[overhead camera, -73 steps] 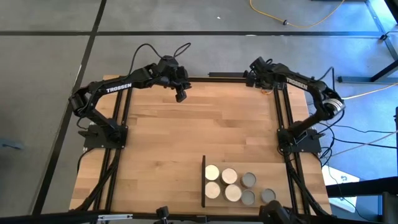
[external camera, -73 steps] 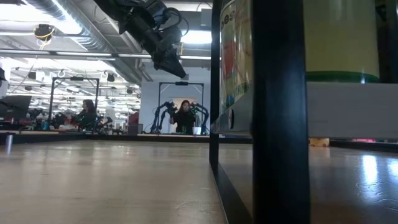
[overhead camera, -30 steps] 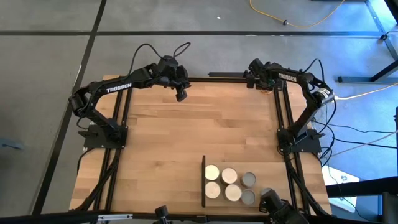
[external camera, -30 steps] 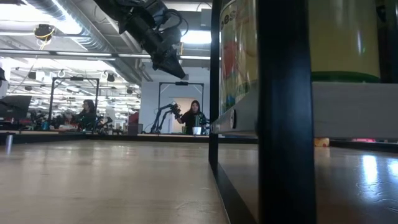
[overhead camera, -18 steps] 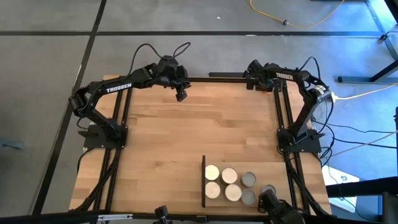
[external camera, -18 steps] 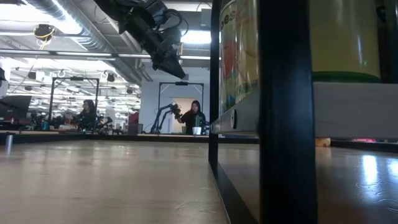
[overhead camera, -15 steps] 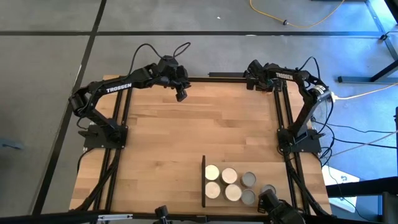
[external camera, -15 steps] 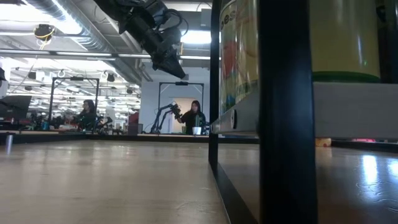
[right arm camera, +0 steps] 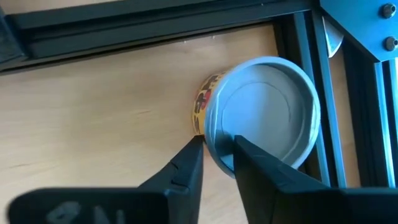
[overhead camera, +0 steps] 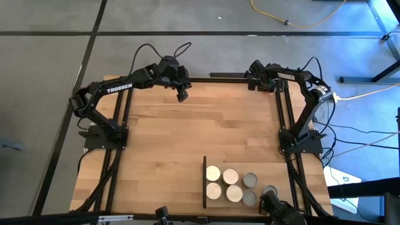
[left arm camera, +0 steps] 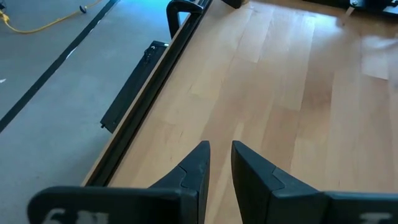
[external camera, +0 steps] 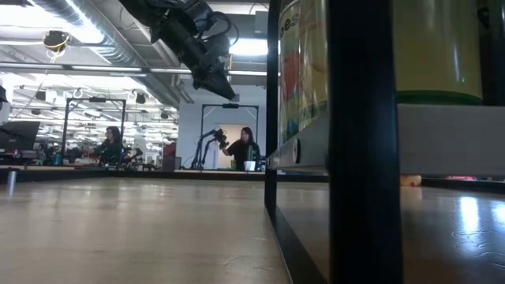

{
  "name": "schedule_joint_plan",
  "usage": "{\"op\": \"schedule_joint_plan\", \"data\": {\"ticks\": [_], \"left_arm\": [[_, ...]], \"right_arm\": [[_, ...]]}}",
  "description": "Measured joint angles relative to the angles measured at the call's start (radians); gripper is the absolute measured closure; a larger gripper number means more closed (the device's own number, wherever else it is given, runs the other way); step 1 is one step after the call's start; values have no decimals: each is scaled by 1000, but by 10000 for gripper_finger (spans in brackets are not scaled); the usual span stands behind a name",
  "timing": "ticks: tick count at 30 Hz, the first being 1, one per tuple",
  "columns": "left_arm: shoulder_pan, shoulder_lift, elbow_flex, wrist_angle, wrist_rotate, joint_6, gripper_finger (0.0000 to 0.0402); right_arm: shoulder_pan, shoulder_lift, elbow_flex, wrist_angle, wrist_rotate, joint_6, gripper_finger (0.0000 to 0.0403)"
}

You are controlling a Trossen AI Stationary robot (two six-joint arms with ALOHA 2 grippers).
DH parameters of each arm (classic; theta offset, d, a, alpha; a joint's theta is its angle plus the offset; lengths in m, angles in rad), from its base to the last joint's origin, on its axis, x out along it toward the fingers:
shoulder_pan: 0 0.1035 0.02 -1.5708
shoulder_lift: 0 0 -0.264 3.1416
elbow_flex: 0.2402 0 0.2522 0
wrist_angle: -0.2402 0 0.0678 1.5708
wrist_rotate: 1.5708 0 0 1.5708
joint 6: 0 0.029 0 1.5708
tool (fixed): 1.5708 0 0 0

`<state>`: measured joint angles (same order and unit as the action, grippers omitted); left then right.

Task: Pick and place cans onto a shelf
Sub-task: Put the canned pineapple rings on the shelf

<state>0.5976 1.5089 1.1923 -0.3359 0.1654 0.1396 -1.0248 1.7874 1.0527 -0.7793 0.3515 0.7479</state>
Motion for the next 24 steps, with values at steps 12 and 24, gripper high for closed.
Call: {"op": "schedule_joint_plan", "data": {"ticks": [12,24], "left_arm": [[0,0,0,0,0,-2,343],[0,0,0,0,0,1,343]], "right_arm": [[1,-2,0,4,-3,-20,391],[1,-55,-5,-13,-36,-46,398]]}}
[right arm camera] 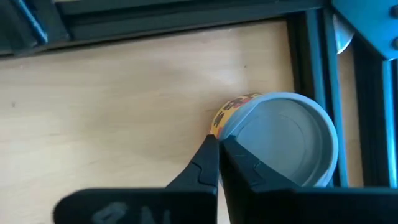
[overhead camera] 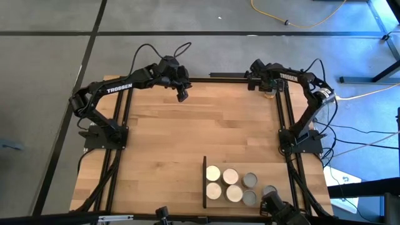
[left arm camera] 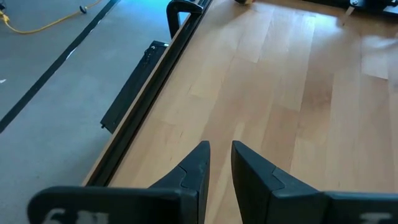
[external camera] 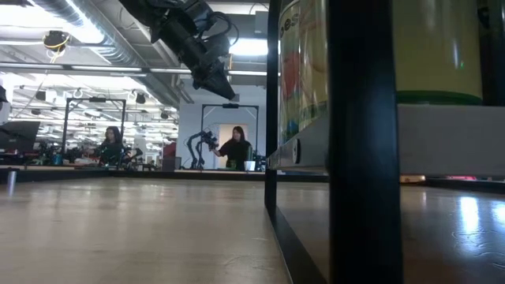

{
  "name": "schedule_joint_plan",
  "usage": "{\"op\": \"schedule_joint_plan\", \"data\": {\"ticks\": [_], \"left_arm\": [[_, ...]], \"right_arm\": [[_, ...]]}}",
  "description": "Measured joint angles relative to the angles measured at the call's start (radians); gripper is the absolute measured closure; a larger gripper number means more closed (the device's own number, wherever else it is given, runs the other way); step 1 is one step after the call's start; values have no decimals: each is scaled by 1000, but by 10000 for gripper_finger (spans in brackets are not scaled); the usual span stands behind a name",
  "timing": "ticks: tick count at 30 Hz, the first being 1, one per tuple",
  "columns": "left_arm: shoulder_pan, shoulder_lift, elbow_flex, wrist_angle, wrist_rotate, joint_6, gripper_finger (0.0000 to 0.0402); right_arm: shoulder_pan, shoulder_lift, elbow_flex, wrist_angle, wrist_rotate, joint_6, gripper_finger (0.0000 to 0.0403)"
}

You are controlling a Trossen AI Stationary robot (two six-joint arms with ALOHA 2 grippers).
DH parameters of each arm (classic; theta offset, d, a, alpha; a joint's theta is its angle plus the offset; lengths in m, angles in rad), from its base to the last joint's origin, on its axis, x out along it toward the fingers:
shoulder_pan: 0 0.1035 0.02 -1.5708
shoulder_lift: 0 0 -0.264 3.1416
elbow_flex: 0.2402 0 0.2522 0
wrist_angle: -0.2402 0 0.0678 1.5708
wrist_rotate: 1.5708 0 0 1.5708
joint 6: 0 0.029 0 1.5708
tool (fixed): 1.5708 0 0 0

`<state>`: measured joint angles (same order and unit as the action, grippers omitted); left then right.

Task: Pick and place cans onto a shelf
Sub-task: Put the canned pineapple rings on the shelf

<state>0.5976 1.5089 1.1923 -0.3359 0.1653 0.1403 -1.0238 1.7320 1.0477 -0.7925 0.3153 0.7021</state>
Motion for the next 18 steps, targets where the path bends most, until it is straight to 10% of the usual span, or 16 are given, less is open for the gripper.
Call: {"op": "schedule_joint_plan", "data": {"ticks": [18], "left_arm": [[0,0,0,0,0,2,343]], "right_arm": [[111,-148,2,-47,-137,-219,399]]}}
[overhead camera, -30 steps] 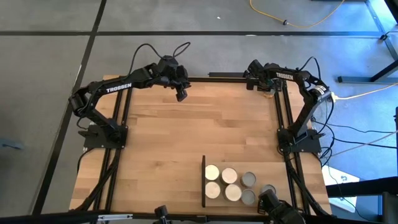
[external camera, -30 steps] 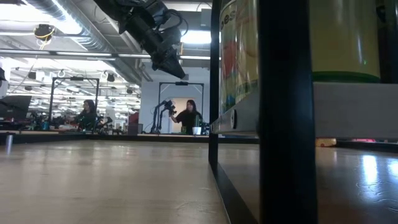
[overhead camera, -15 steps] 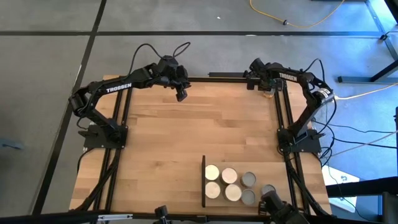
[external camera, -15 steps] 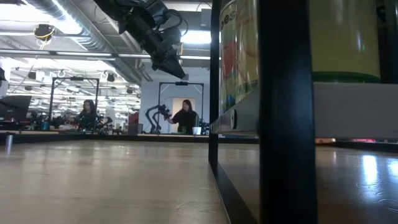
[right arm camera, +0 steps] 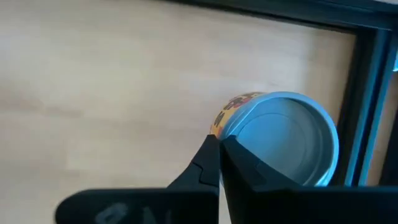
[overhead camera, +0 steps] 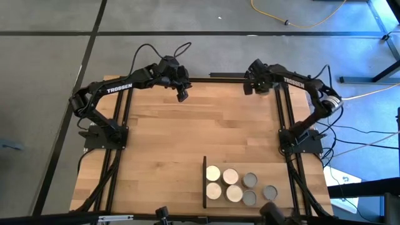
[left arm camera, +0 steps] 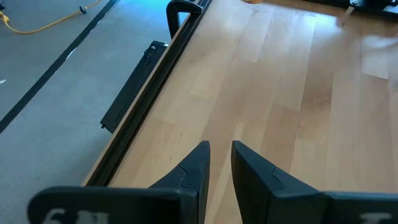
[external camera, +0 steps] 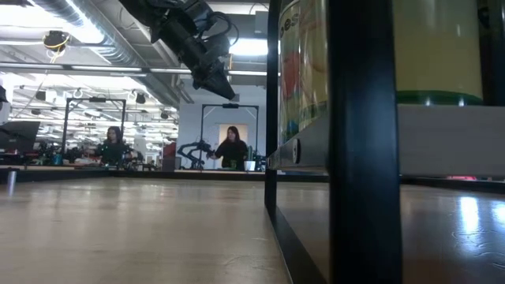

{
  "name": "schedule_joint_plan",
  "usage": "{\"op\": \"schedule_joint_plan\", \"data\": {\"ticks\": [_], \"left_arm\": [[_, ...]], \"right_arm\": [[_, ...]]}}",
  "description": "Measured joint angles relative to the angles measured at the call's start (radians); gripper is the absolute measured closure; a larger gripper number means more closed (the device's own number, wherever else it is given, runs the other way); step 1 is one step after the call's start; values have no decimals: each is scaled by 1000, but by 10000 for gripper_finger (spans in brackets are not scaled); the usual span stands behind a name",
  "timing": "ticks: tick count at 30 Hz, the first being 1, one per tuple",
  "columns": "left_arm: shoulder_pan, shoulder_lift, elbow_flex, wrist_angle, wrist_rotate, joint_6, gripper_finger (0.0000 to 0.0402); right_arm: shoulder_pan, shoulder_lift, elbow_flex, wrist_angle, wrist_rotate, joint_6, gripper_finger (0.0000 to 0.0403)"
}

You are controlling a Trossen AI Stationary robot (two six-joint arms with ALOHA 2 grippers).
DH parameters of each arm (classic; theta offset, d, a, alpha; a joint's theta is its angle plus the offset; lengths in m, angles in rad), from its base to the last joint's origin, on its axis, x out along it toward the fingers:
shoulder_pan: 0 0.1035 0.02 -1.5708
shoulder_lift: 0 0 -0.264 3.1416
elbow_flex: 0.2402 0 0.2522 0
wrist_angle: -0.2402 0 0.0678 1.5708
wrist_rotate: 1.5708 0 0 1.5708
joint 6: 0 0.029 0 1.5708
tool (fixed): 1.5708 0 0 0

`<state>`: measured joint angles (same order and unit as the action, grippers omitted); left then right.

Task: Pick and place cans onto a shelf
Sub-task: Put the canned pineapple rings on the shelf

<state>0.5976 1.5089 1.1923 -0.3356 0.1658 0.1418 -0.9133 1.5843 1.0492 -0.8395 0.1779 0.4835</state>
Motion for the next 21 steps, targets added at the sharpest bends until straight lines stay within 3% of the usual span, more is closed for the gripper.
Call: {"op": "schedule_joint_plan", "data": {"ticks": [10,21], "left_arm": [[-1,0,0,-11,68,2,343],[-44,0,0,-91,96,131,343]], "right_arm": [[199,-155,1,-81,-51,-84,399],[428,-316,2,-225,-63,-147,399]]}}
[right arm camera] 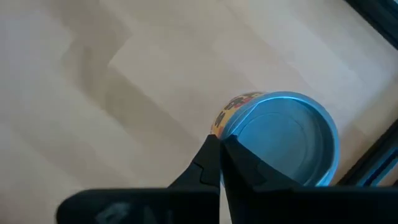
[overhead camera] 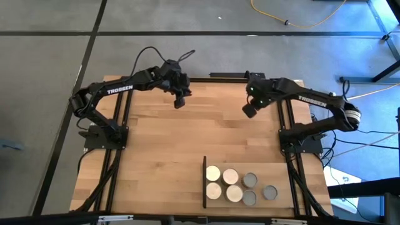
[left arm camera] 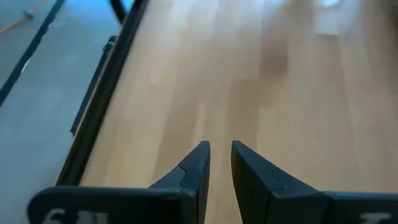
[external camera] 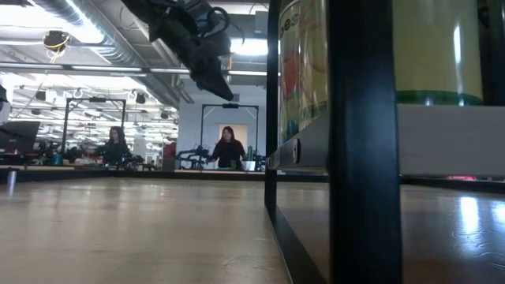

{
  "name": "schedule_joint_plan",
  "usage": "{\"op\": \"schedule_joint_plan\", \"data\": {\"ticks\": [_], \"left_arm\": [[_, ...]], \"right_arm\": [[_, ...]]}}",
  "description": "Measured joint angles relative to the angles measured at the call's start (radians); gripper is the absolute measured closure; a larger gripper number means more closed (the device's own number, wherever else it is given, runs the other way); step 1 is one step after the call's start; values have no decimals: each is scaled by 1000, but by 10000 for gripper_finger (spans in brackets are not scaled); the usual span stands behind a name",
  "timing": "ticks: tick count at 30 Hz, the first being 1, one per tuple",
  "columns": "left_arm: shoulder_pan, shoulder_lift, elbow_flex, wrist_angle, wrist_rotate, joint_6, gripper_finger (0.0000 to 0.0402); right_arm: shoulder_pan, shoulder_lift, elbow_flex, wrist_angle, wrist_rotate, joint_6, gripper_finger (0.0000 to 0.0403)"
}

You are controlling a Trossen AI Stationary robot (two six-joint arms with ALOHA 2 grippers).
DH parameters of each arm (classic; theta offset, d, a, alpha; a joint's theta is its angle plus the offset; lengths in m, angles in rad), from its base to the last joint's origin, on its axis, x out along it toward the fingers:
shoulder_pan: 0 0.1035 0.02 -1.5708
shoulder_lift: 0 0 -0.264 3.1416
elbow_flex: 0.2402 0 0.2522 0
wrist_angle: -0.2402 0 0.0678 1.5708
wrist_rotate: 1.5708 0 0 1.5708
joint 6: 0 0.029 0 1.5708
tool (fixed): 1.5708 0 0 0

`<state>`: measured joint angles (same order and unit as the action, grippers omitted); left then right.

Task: Pick and place cans onto a shelf
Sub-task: Put the canned pineapple rings on the shelf

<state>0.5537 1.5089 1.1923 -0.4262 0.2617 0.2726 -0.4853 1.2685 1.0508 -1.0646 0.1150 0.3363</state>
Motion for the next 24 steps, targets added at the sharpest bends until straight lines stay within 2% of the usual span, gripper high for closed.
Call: {"op": "schedule_joint_plan", "data": {"ticks": [6,11,16,24], "left_arm": [[-51,0,0,-9,70,123,343],[-107,0,0,-9,77,201,343],[-168,0,0,-8,77,305,343],[-236,0,0,-7,51,333,343]], "right_arm": [[102,-62,0,-78,-12,-114,399],[180,-106,0,-153,-42,-221,400],[257,-145,0,-173,-136,-286,400],[423,-169,1,-223,-308,-344,400]]}}
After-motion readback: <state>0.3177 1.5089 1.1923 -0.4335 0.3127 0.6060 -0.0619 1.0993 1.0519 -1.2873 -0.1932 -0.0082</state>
